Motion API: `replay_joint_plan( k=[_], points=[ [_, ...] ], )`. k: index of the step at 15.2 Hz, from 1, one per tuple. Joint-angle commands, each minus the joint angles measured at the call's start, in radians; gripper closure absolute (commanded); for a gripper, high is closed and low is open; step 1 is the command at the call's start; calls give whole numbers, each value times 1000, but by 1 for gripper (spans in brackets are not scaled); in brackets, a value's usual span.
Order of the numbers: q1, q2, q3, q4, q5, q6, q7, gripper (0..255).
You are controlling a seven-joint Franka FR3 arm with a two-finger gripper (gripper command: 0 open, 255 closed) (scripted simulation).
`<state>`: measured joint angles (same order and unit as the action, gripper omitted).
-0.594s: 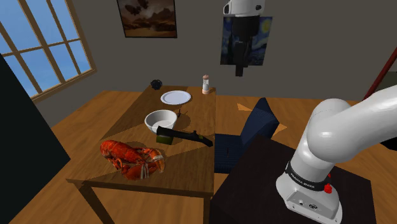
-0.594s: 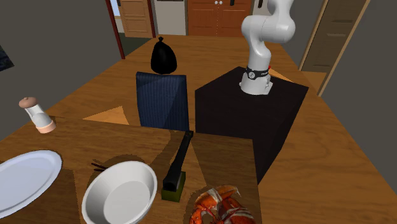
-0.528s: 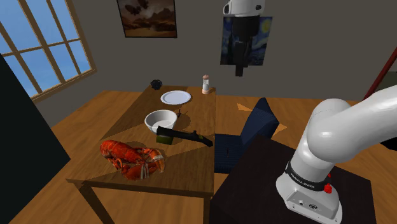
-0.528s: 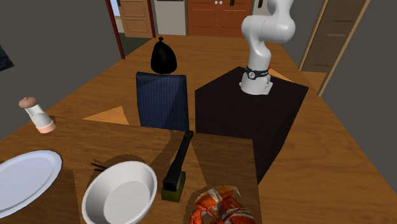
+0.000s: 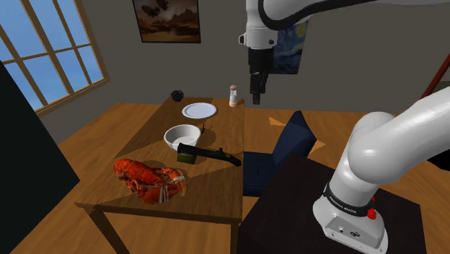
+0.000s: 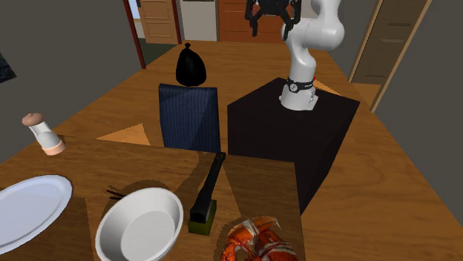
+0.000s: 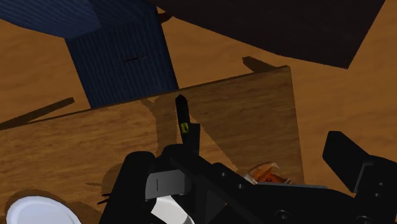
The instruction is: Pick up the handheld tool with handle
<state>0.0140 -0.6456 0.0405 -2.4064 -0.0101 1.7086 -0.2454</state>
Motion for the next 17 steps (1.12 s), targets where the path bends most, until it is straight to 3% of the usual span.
replay_joint_plan(
  k=[1,9,17],
  points=[
    [2,50,-3,-23,-4,76,-15,0],
    [1,296,-25,-48,-26,350,-83,0],
    [-2,596,-37,22,-42,582,-144,0]
  ],
)
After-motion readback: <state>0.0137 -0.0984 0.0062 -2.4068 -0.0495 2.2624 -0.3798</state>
